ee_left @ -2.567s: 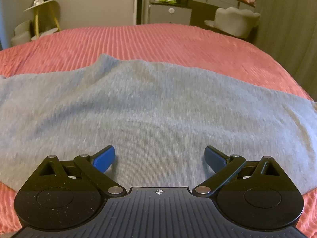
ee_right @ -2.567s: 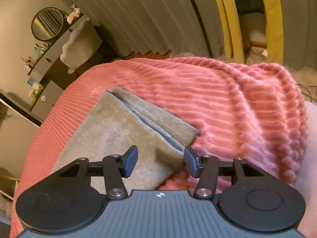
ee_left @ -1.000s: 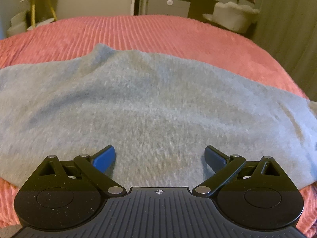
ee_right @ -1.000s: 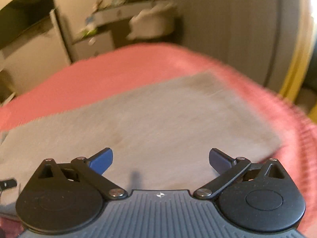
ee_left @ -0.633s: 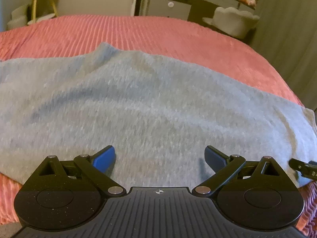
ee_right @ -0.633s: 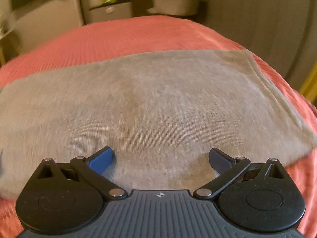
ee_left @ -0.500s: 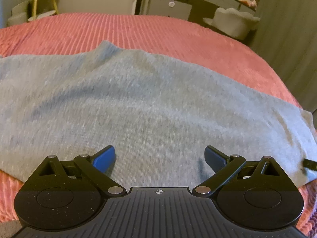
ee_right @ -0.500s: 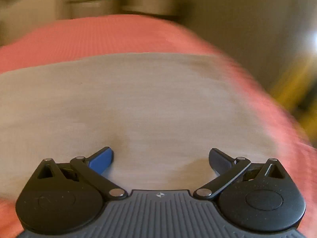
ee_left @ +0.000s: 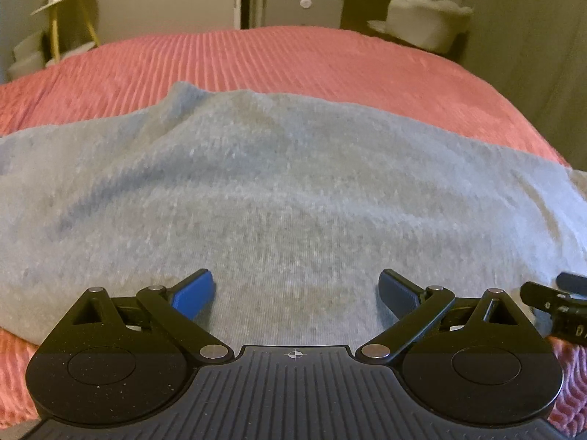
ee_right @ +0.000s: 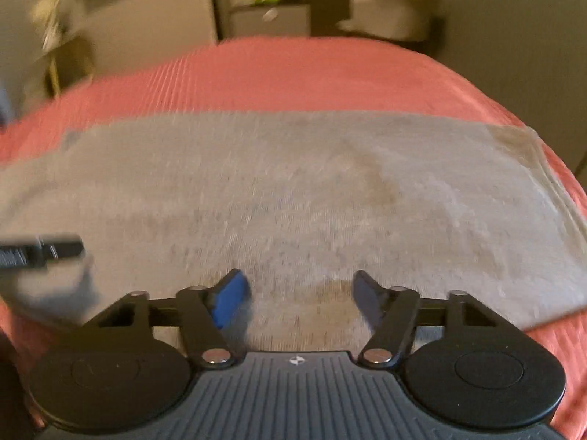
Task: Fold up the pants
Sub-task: 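Grasp the folded sweatpants edge again with the right tool and lift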
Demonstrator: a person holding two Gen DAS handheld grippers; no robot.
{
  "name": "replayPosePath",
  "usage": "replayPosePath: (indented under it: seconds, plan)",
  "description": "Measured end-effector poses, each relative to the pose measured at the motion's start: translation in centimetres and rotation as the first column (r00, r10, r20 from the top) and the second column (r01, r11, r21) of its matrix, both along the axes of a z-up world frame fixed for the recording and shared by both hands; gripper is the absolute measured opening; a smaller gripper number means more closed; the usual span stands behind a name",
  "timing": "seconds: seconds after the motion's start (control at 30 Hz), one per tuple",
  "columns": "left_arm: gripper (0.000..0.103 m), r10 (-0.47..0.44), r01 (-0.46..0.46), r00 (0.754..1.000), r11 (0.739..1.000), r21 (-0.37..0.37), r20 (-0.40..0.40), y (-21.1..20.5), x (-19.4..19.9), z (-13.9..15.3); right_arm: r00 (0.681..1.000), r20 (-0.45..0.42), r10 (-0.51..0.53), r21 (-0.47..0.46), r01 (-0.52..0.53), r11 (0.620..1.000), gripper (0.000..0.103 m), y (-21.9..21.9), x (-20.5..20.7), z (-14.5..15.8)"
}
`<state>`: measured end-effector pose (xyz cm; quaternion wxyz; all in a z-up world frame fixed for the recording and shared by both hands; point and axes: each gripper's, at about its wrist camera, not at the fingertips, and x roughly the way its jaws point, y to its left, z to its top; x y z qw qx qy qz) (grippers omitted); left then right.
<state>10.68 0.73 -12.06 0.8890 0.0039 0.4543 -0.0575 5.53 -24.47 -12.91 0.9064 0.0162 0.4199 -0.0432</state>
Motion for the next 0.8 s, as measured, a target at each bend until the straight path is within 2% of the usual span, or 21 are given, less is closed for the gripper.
replayPosePath:
  seconds: [0.07, 0.1, 0.13, 0.17, 0.2, 0.23, 0.27, 0.3, 0.33, 0.4, 0.43, 0.47, 0.5, 0.53, 0.67, 0.7, 0.77, 0.8]
  plan:
    - [0.1, 0.0, 0.0, 1.0, 1.0, -0.002, -0.017, 0.0, 0.2, -0.2, 1.0, 0.007, 0.024, -0.053, -0.024, 0.998, 0.072, -0.2, 0.2, 0.2]
    - [0.1, 0.002, -0.002, 1.0, 1.0, -0.001, -0.023, 0.0, 0.4, -0.4, 1.0, 0.012, -0.001, -0.083, 0.002, 0.997, 0.083, -0.9, 0.0, 0.2]
    - [0.1, 0.003, -0.003, 1.0, 1.0, 0.0, -0.025, 0.1, 0.4, -0.4, 0.997, 0.027, -0.067, -0.139, 0.07, 0.988, 0.084, -1.9, -0.2, 0.2]
    - [0.1, 0.004, -0.004, 1.0, 1.0, -0.002, -0.028, 0.1, 0.5, -0.5, 0.984, 0.033, -0.178, -0.226, 0.18, 0.957, 0.084, -3.1, -0.4, 0.0]
    - [0.1, 0.004, -0.005, 1.0, 1.0, -0.003, -0.031, 0.2, 0.6, -0.5, 0.963, 0.028, -0.27, -0.27, 0.267, 0.925, 0.084, -4.6, -0.6, -0.2]
    - [0.1, 0.004, -0.004, 0.999, 1.0, -0.005, -0.033, 0.2, 0.6, -0.5, 0.932, 0.026, -0.361, -0.22, 0.357, 0.908, 0.083, -6.8, -1.1, -0.2]
    - [0.1, 0.002, -0.003, 0.999, 1.0, -0.006, -0.035, 0.2, 0.7, -0.6, 0.9, 0.028, -0.435, -0.072, 0.436, 0.897, 0.082, -9.2, -2.2, 0.0]
    - [0.1, 0.001, -0.001, 0.999, 1.0, -0.006, -0.036, 0.2, 0.9, -0.7, 0.865, 0.023, -0.501, 0.129, 0.494, 0.86, 0.081, -11.9, -3.7, 0.1]
    - [0.1, 0.001, -0.001, 0.999, 1.0, -0.005, -0.037, 0.2, 1.0, -0.8, 0.836, 0.022, -0.549, 0.283, 0.521, 0.805, 0.081, -13.9, -5.0, -0.1]
    - [0.1, 0.002, -0.002, 0.999, 1.0, -0.004, -0.038, 0.1, 1.1, -0.8, 0.761, 0.02, -0.649, 0.554, 0.532, 0.64, 0.079, -17.4, -8.0, -1.0]
    - [0.1, 0.002, -0.002, 0.999, 1.0, -0.002, -0.037, 0.1, 1.1, -0.8, 0.716, -0.003, -0.698, 0.671, 0.519, 0.53, 0.079, -19.1, -9.2, -1.9]
    - [0.1, 0.001, -0.001, 0.999, 1.0, 0.001, -0.036, 0.0, 1.1, -0.9, 0.677, -0.029, -0.735, 0.735, 0.513, 0.444, 0.078, -19.9, -9.9, -2.6]
    - [0.1, -0.001, 0.001, 0.999, 1.0, 0.003, -0.036, 0.0, 1.0, -0.9, 0.629, -0.061, -0.775, 0.776, 0.518, 0.36, 0.078, -20.7, -11.0, -3.3]
    - [0.101, -0.002, 0.002, 0.999, 1.0, 0.005, -0.036, 0.0, 1.0, -0.9, 0.599, -0.08, -0.797, 0.792, 0.524, 0.314, 0.075, -21.3, -11.5, -4.0]
    - [0.101, -0.001, 0.001, 0.999, 1.0, 0.013, -0.035, -0.1, 1.1, -1.0, 0.557, -0.129, -0.821, 0.853, 0.485, 0.195, 0.066, -22.9, -11.9, -5.9]
    - [0.101, -0.001, 0.002, 0.999, 1.0, 0.017, -0.034, -0.2, 1.1, -1.0, 0.552, -0.133, -0.823, 0.861, 0.476, 0.18, 0.066, -23.0, -12.0, -6.0]
    - [0.101, -0.004, 0.005, 1.0, 1.0, 0.027, -0.031, -0.3, 1.0, -1.1, 0.558, -0.127, -0.82, 0.867, 0.464, 0.181, 0.066, -23.2, -11.6, -6.3]
    - [0.101, -0.005, 0.006, 1.0, 1.0, 0.03, -0.031, -0.4, 1.0, -1.1, 0.565, -0.126, -0.816, 0.868, 0.461, 0.185, 0.062, -23.4, -11.1, -6.6]
